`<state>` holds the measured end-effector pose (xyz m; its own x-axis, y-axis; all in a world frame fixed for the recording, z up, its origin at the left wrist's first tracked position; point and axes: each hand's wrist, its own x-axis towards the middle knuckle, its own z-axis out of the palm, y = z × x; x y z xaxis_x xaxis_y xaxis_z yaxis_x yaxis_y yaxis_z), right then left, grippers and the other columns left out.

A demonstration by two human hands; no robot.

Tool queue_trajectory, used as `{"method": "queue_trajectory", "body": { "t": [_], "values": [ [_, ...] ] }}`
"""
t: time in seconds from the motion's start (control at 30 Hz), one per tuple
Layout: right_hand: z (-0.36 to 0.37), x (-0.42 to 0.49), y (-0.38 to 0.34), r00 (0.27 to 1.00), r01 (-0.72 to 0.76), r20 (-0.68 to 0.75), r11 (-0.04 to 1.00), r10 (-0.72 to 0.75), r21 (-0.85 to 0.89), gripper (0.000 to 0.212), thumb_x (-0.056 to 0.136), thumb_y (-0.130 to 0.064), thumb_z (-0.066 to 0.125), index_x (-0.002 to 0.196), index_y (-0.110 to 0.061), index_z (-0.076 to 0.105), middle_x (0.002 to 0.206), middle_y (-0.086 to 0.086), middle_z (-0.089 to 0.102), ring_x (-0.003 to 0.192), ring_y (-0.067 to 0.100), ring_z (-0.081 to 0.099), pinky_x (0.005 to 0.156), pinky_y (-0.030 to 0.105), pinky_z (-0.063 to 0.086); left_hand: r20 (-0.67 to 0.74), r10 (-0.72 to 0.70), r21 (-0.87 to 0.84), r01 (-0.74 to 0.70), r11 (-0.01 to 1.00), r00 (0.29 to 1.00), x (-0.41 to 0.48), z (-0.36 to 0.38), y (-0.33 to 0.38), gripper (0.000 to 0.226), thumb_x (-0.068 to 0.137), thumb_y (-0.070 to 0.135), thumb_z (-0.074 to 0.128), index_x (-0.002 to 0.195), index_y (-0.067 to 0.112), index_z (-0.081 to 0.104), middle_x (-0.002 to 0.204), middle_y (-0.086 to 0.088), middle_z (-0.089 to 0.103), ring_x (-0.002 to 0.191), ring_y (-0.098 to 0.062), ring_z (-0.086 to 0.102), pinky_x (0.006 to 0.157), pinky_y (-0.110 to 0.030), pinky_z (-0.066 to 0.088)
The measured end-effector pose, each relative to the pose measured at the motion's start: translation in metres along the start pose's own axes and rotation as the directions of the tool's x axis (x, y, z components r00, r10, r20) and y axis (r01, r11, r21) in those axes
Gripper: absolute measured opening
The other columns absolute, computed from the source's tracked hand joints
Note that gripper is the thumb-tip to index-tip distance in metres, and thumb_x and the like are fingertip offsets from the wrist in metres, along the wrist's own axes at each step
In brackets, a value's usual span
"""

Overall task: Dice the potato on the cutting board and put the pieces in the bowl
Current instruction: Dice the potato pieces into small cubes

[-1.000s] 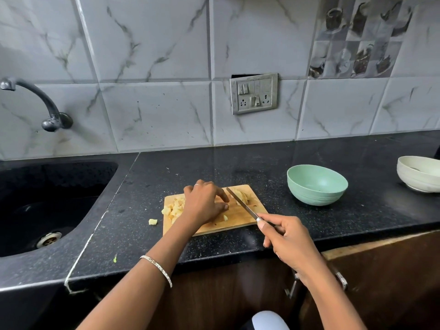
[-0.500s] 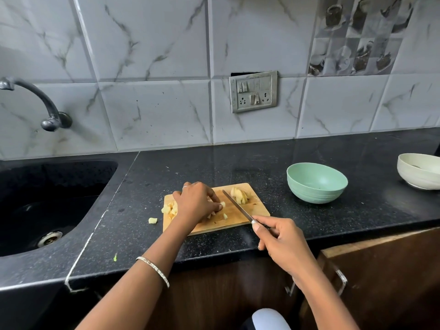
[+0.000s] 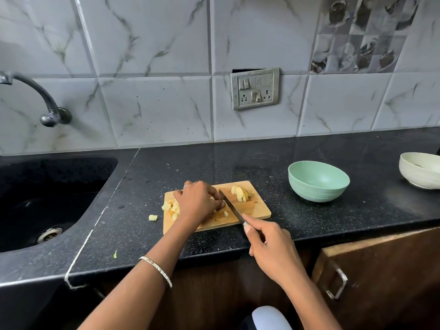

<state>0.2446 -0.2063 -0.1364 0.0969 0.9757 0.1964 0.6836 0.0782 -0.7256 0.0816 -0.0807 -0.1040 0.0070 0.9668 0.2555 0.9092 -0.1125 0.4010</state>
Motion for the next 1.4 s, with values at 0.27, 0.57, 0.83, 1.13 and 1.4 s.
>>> {"method": "queue_trajectory", "body": {
  "t": [0.27,0.57,0.83,1.13,1.4],
  "values": [
    [0.008,-0.002,-0.022,0.997,-0.074,0.010,0.980,0.077,-0.184,0.041,0.107,-0.038,0.036,0.146,-0.044,0.047,0.123,0.005,0.066,0.118,0.032,0.058,0.086,0.039,0.046,0.006,0.021,-0.003,-0.021,1.000,1.000,0.002,-0.001,0.000,0.010,0.077,0.047,0.076,0.079,0.038,0.074,0.096,0.010,0.069,0.118,-0.022,0.044,0.082,-0.039,0.024],
    [0.010,0.012,-0.028,0.994,-0.099,0.029,0.973,0.107,-0.207,0.038,0.105,-0.034,0.041,0.140,-0.033,0.056,0.129,0.004,0.065,0.118,0.033,0.059,0.086,0.038,0.048,0.021,0.022,0.000,-0.022,1.000,1.000,0.004,-0.002,0.000,0.011,0.078,0.048,0.076,0.079,0.037,0.075,0.091,0.011,0.070,0.119,-0.022,0.043,0.085,-0.041,0.025],
    [-0.003,0.012,-0.021,0.998,-0.065,-0.022,0.997,0.064,-0.038,0.038,0.106,-0.039,0.041,0.142,-0.040,0.055,0.139,-0.011,0.060,0.132,0.023,0.048,0.104,0.036,0.041,0.064,0.034,0.057,-0.038,0.998,0.997,0.008,-0.006,-0.001,0.019,0.075,0.051,0.078,0.086,0.036,0.077,0.095,0.010,0.069,0.119,-0.024,0.043,0.085,-0.043,0.025],
    [-0.012,0.012,-0.010,0.995,-0.071,-0.070,0.997,0.069,-0.017,0.037,0.106,-0.039,0.043,0.140,-0.038,0.057,0.140,-0.014,0.059,0.132,0.021,0.049,0.104,0.036,0.042,0.212,0.204,0.150,-0.238,0.960,0.956,0.018,-0.011,0.008,0.027,0.085,0.038,0.072,0.108,0.052,0.069,0.132,0.013,0.057,0.128,-0.023,0.039,0.091,-0.048,0.028],
    [-0.011,0.008,0.001,0.995,-0.084,-0.059,0.996,0.083,-0.009,0.037,0.105,-0.040,0.043,0.139,-0.039,0.058,0.138,-0.010,0.061,0.130,0.022,0.050,0.103,0.037,0.045,0.131,0.216,0.132,-0.233,0.963,0.967,0.019,-0.001,0.007,0.019,0.081,0.041,0.076,0.099,0.043,0.074,0.125,0.014,0.062,0.125,-0.021,0.043,0.091,-0.045,0.026]
  ]
}}
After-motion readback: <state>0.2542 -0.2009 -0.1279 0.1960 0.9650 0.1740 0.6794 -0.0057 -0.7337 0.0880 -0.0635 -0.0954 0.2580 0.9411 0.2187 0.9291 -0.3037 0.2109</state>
